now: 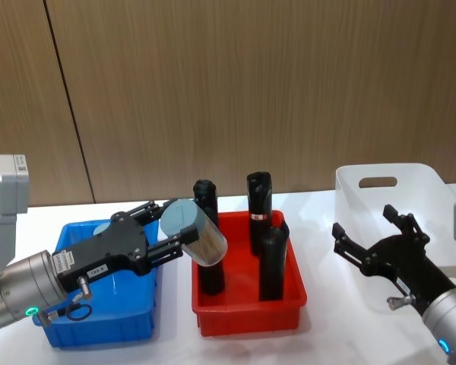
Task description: Pick the cotton swabs from the blue box and place them into the white box.
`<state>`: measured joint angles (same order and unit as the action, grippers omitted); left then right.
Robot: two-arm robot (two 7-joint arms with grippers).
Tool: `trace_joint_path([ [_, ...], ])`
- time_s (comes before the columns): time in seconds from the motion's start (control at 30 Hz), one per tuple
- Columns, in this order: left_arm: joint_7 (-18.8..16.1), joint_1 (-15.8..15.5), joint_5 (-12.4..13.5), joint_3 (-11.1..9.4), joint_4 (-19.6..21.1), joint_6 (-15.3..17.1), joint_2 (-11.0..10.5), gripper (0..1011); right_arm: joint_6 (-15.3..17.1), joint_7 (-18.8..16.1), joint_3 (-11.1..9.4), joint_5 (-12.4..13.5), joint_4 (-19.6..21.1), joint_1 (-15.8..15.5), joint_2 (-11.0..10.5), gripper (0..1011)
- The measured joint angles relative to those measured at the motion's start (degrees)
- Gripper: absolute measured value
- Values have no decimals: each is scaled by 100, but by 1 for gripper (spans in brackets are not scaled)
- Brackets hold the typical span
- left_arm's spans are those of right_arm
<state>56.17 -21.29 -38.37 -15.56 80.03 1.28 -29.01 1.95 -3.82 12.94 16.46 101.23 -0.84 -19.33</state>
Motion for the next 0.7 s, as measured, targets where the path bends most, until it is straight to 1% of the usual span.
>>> trace_joint_path([
  [0.17,146,-33,-90,-33,-74,-61,30,671,0,0,0,0,0,0,0,1002],
  [0.47,269,-62,-168,-61,-139,-109,55,671,0,-16,-3,-2,0,2,0,1002],
  [0.7,323,-73,-207,-75,-170,-132,68,671,18,-182,-22,-10,10,37,-31,1002],
])
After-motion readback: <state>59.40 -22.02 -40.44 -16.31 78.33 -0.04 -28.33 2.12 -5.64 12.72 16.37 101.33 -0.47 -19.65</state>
